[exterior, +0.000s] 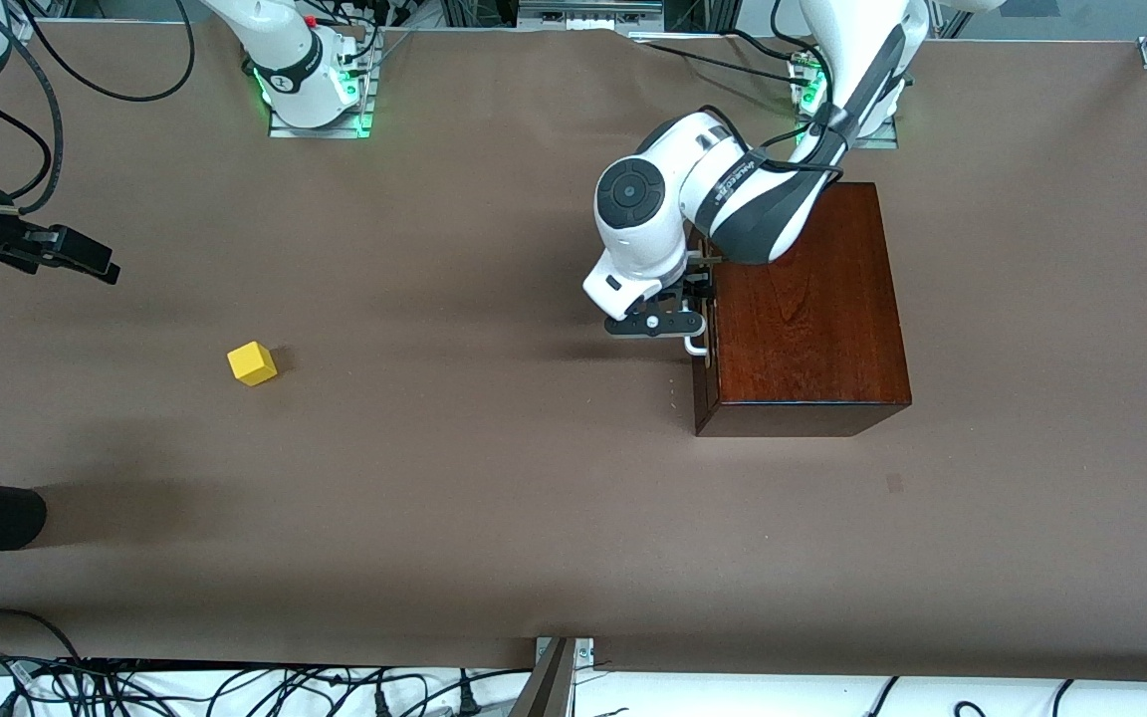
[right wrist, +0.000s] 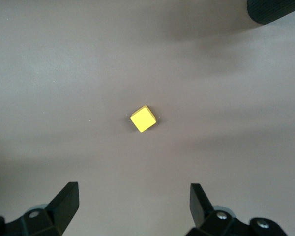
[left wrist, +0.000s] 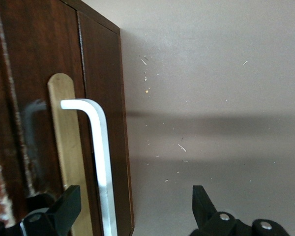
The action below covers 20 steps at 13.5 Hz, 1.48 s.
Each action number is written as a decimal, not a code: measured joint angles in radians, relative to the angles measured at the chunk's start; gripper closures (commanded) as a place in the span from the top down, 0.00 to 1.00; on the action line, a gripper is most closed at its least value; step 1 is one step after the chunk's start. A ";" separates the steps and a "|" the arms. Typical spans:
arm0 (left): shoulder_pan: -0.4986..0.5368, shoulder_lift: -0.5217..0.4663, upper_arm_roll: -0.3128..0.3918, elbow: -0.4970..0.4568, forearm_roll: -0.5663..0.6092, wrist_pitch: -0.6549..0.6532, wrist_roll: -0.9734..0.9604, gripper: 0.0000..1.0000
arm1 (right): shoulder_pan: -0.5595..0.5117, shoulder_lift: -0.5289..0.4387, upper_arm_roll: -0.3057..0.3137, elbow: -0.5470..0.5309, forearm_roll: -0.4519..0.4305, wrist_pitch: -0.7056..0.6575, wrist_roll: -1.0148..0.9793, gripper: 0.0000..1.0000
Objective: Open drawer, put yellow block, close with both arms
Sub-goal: 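Reach the left gripper to the white drawer handle and grasp it, then pull the drawer open with the left gripper while the right gripper reaches the cube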
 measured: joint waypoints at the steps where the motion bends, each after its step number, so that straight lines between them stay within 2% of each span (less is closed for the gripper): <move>1: 0.000 0.006 0.000 -0.007 0.000 0.014 0.000 1.00 | 0.000 0.000 0.000 0.000 0.000 0.000 0.000 1.00; 11: 0.000 0.044 0.001 -0.022 0.039 0.094 -0.035 1.00 | 0.000 0.000 0.000 0.000 0.000 0.000 0.000 1.00; 20: -0.046 0.053 0.005 -0.012 0.057 0.162 -0.091 1.00 | 0.000 0.013 0.000 0.000 0.008 0.002 0.000 1.00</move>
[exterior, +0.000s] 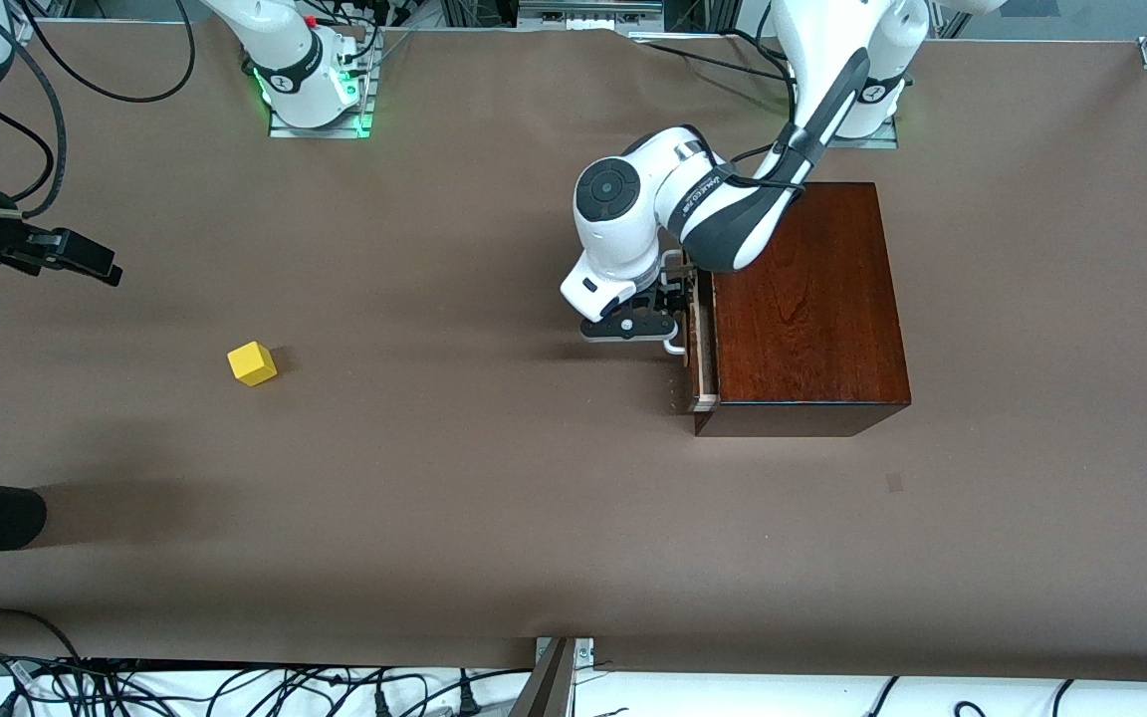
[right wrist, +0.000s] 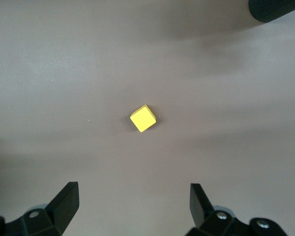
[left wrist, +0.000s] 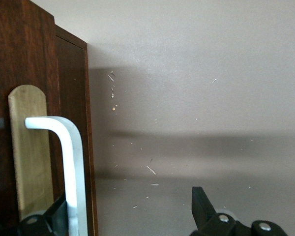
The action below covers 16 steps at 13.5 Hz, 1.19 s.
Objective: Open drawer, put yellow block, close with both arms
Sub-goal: 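Pull the drawer open with the left gripper while the right gripper reaches the cube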
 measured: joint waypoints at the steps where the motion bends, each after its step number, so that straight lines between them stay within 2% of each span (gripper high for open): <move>1: -0.005 0.003 0.002 0.005 0.000 0.001 -0.005 1.00 | -0.001 0.005 -0.001 0.000 0.015 0.001 0.000 1.00; 6: -0.039 0.023 0.013 0.040 0.002 0.005 -0.031 1.00 | 0.000 0.037 -0.001 -0.015 0.024 0.023 -0.066 1.00; 11: -0.097 0.074 0.024 0.135 0.001 -0.002 -0.057 1.00 | 0.000 0.065 -0.001 -0.084 0.024 0.090 -0.227 1.00; 16: -0.144 0.119 0.045 0.209 -0.003 -0.020 -0.067 1.00 | 0.000 0.078 -0.001 -0.196 0.024 0.225 -0.377 1.00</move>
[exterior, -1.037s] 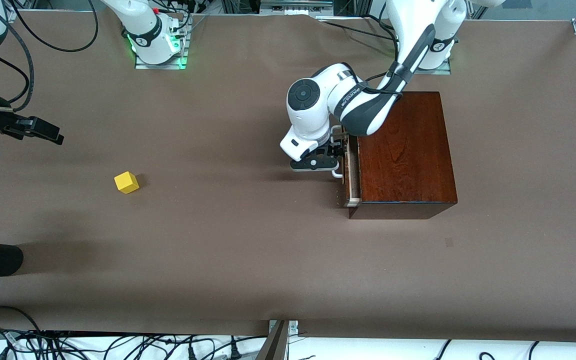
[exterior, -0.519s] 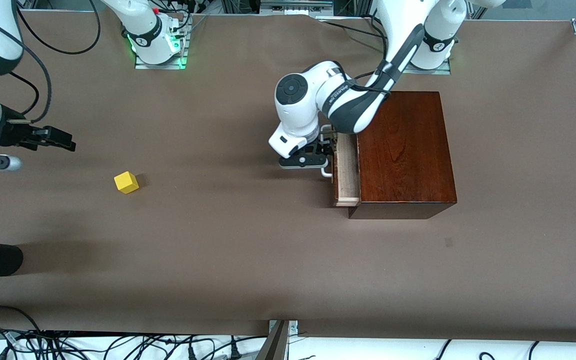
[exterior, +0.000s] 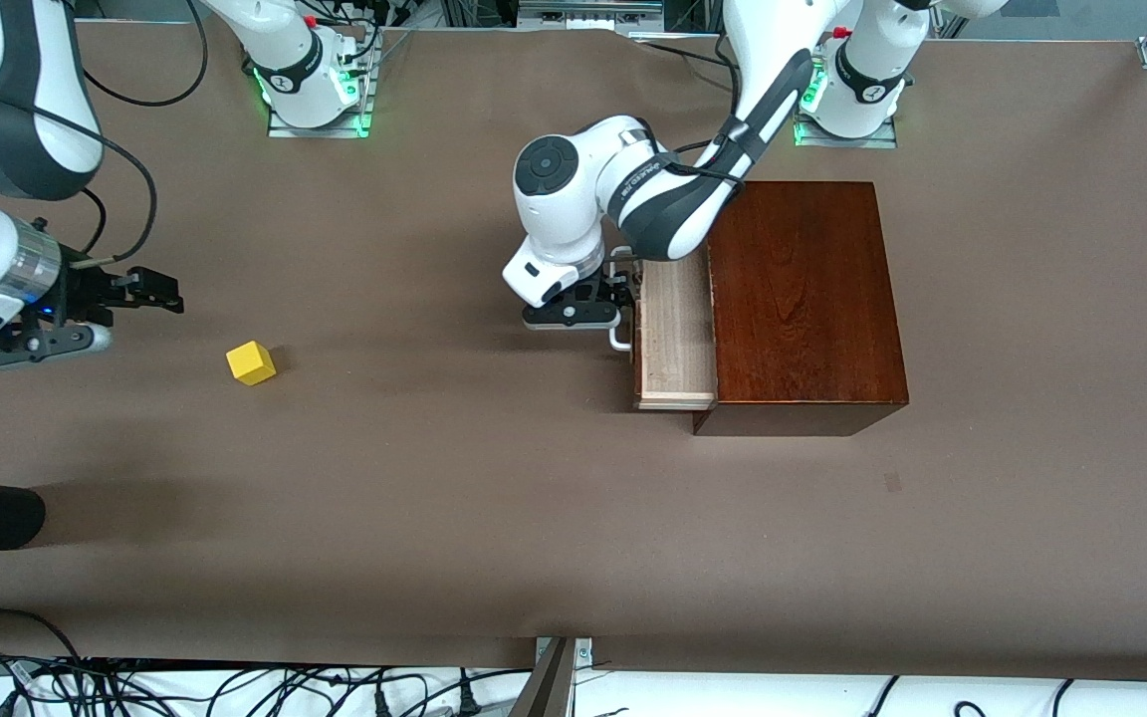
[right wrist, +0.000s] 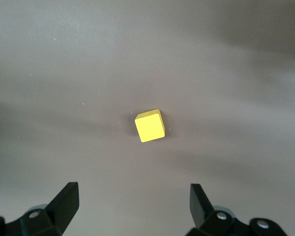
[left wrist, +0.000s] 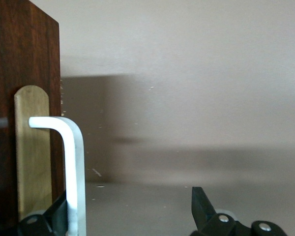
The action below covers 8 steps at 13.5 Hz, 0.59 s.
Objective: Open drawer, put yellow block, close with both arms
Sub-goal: 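Pull the drawer open with the left gripper while the right gripper reaches the cube, then lower the right gripper over the yellow cube and grasp it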
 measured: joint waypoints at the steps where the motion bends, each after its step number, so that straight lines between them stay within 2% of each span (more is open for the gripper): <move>1: -0.015 0.012 0.011 0.018 -0.003 -0.001 -0.002 1.00 | 0.000 0.004 0.000 -0.027 0.000 0.032 -0.033 1.00; 5: -0.055 0.041 0.039 0.074 -0.027 -0.006 -0.004 1.00 | 0.000 0.037 0.000 -0.107 0.000 0.149 -0.180 1.00; 8: -0.082 0.052 0.061 0.080 -0.027 0.013 -0.005 1.00 | 0.000 0.070 0.000 -0.174 0.000 0.267 -0.269 1.00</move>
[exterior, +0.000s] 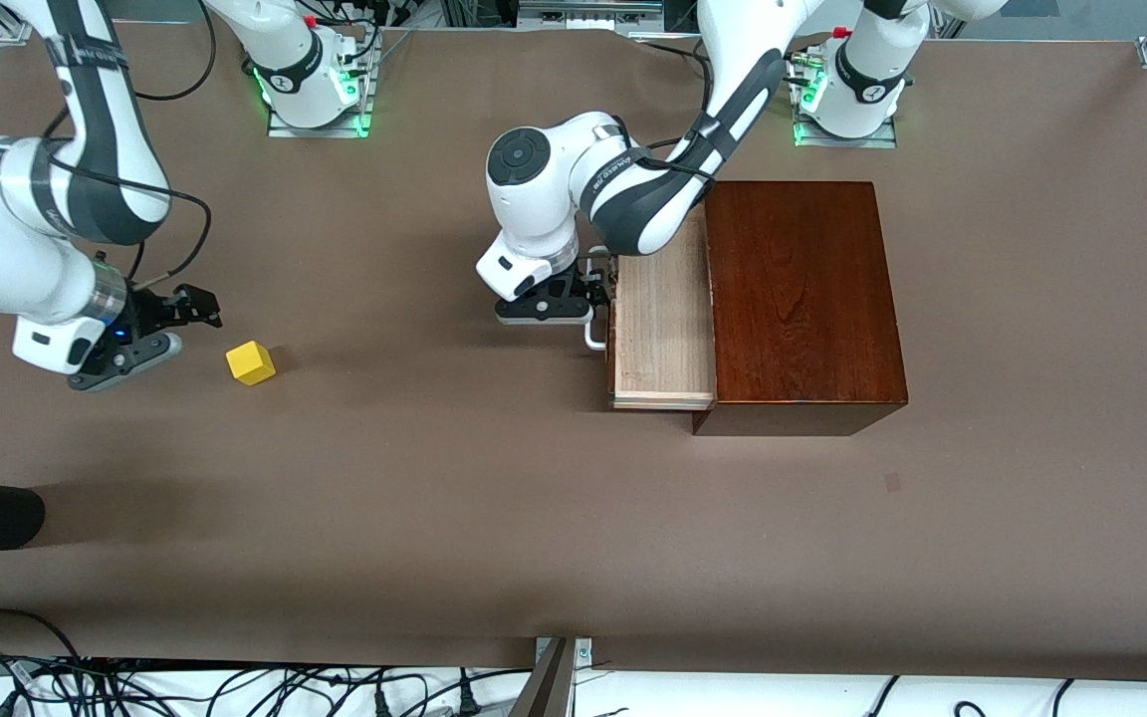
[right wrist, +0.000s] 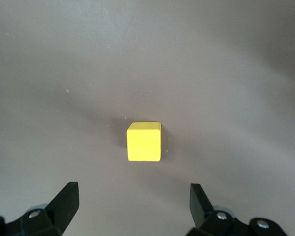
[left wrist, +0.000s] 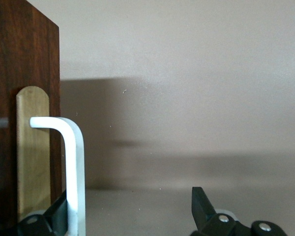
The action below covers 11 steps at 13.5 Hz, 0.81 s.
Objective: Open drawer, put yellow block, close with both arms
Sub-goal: 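Lower the right gripper over the yellow cube and grasp it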
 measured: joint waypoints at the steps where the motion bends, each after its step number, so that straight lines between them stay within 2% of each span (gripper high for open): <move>1: -0.005 0.001 0.004 0.001 0.000 0.004 -0.001 1.00 | 0.000 0.012 0.000 -0.028 0.000 0.046 -0.023 1.00; 5: -0.010 0.001 0.008 0.001 0.000 0.011 -0.004 1.00 | 0.000 0.059 0.000 -0.115 0.000 0.214 -0.075 1.00; 11: -0.001 -0.009 0.002 0.027 -0.037 -0.007 -0.008 1.00 | 0.000 0.124 0.000 -0.126 0.000 0.330 -0.099 1.00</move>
